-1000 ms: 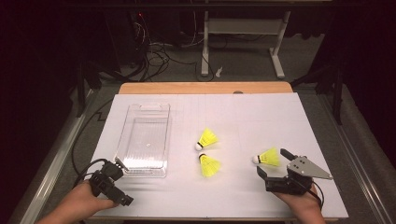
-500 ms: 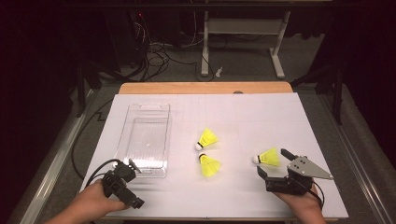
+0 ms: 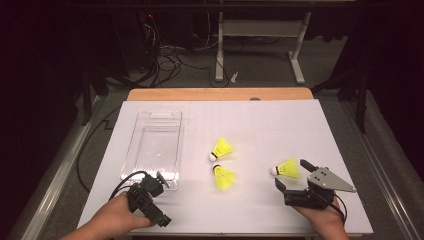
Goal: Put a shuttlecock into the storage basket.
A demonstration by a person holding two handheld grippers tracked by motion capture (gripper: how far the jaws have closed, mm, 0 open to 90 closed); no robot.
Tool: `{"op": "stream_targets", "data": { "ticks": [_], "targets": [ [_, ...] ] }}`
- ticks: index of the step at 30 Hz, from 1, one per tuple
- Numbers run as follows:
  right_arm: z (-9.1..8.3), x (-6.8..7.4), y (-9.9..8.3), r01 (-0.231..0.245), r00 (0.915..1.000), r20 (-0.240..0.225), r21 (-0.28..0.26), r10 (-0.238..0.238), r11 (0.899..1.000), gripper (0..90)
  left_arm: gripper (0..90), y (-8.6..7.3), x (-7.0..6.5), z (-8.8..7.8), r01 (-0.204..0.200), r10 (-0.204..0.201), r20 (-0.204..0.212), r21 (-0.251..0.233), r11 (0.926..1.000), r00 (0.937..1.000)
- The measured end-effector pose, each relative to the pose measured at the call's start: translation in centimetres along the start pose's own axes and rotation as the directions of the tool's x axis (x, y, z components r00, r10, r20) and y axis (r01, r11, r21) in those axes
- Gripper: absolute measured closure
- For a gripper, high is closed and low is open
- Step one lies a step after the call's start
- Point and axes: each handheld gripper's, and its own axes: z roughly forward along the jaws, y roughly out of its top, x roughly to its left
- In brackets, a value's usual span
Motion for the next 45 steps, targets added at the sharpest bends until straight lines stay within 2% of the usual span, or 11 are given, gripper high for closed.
{"op": "stream_targets", "data": {
  "ticks": [6, 9, 12, 15, 22, 45],
  "targets": [
    [0.0, 0.1, 0.0, 0.004, 1.0000, -0.003, 0.001, -0.004, 1.000, 0.0, 2.1, 1.5, -1.3, 0.3, -0.041, 0.041, 0.011, 0.005, 0.9992, 0.9991],
    [0.0, 0.1, 0.0, 0.007, 1.0000, -0.004, 0.003, -0.007, 1.000, 0.0, 2.0, 2.0, -1.7, 0.4, -0.047, 0.047, 0.012, 0.000, 0.9989, 0.9988],
    [0.0, 0.1, 0.0, 0.003, 1.0000, -0.003, 0.002, -0.003, 1.000, 0.0, 0.7, 2.9, -2.4, 0.5, -0.074, 0.074, 0.005, 0.011, 0.9972, 0.9972],
    [0.0, 0.0, -0.1, 0.000, 1.0000, -0.003, 0.001, 0.000, 1.000, 0.0, 0.7, 3.4, -2.8, 0.4, -0.079, 0.079, 0.008, 0.004, 0.9969, 0.9968],
    [-0.1, 0.0, 0.0, -0.001, 1.0000, -0.002, 0.000, 0.001, 1.000, 0.0, 0.7, 5.5, -4.3, 0.2, -0.124, 0.124, 0.010, 0.012, 0.9922, 0.9923],
    [-0.1, -0.1, 0.0, -0.002, 1.0000, -0.004, -0.005, 0.002, 1.000, 0.0, 0.8, 10.2, -6.1, -0.1, -0.188, 0.188, 0.006, 0.019, 0.9820, 0.9822]
  ]
}}
